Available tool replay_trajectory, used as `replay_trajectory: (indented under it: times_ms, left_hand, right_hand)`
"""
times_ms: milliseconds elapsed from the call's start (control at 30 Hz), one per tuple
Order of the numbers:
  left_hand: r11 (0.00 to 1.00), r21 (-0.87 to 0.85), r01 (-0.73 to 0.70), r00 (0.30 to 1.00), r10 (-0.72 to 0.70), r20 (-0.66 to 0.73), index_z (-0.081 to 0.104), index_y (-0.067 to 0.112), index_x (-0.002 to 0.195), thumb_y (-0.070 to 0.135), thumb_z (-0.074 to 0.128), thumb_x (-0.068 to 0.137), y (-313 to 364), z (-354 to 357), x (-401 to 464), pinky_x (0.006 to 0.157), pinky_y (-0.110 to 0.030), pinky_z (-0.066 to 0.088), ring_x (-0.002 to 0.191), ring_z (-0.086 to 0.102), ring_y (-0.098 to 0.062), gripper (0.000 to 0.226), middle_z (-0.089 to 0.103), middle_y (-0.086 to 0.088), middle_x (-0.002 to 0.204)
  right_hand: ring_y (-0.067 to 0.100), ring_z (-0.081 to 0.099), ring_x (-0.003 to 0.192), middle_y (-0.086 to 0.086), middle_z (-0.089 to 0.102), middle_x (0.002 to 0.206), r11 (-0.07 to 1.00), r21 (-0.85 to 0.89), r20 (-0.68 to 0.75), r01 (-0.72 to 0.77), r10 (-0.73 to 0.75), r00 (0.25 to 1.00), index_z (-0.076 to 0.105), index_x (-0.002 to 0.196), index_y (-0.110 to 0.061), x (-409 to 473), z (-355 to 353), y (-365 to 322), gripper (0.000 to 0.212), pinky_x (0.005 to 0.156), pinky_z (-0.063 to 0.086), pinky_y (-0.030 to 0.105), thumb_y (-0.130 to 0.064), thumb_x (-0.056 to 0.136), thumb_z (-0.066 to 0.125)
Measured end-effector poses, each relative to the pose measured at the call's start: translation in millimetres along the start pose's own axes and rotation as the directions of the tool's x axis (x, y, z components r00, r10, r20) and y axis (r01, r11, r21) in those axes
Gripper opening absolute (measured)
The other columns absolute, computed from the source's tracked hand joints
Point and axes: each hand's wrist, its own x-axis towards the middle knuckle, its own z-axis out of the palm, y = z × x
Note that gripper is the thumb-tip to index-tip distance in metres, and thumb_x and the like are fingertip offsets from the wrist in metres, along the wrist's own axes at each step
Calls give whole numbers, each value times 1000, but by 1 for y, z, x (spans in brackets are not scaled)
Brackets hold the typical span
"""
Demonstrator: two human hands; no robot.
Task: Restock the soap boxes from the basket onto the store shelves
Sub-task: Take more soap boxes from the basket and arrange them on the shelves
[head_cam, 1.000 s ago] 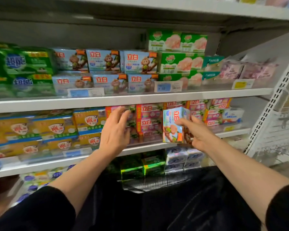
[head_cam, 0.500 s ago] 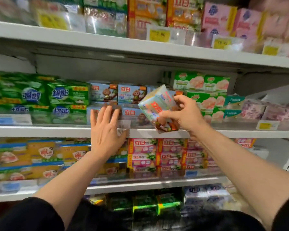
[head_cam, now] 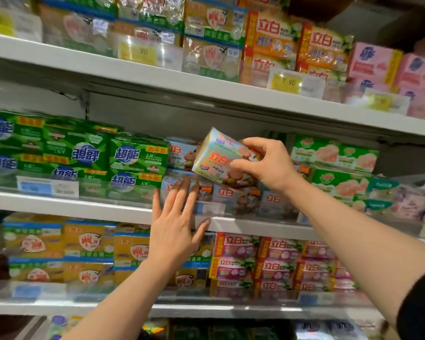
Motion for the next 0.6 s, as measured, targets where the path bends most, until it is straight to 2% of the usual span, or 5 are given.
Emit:
replay_trajectory:
  times_ms: [267, 433, 500, 533, 600]
  left_hand:
    - [1000, 1, -14, 1000, 14, -8, 43, 15, 144, 63, 23, 94, -1, 2, -1, 118, -56, 8, 142, 28, -24, 72, 39, -7, 152]
    - [1000, 6, -17, 1000, 17, -4, 44, 14, 144, 62, 26, 94, -2, 3, -1, 117, -57, 10, 141, 29, -25, 72, 43, -8, 149]
    - [1000, 10, -18, 1000, 18, -4, 44, 14, 143, 62, 28, 94, -2, 3, -1, 117, -57, 10, 141, 28, -25, 71, 44, -8, 148]
    - [1000, 13, -17, 1000, 17, -2, 44, 14, 143, 62, 28, 94, -2, 3, -1, 117, -57, 10, 140, 28, -25, 71, 45, -8, 148]
    - [1000, 19, -11, 1000, 11, 6, 43, 15, 144, 62, 26, 94, -2, 3, -1, 117, -57, 10, 140, 28, -25, 71, 44, -8, 148]
  right_hand:
    - [12, 63, 102, -2, 68, 111, 954, -298, 173, 44, 9, 985, 63, 123, -18, 30, -11, 2, 54, 90, 51, 33, -43, 78, 74]
    - [8, 51, 87, -13, 57, 96, 841, -534, 402, 84, 165, 901, 65, 101, -26, 34, -14, 4, 21, 71, 39, 19, -43, 91, 59]
    - [16, 45, 103, -11, 56, 97, 818, -568, 401, 88, 182, 898, 63, 104, -30, 37, -15, 8, 16, 88, 37, 17, -38, 96, 53]
    - [20, 42, 112, -12, 54, 95, 807, -582, 401, 98, 180, 898, 62, 107, -33, 39, -15, 11, 16, 103, 29, 26, -36, 97, 51]
    - [22, 36, 120, -10, 55, 97, 813, -576, 395, 86, 185, 900, 61, 112, -37, 43, -17, 17, 19, 114, 12, 42, -34, 97, 50]
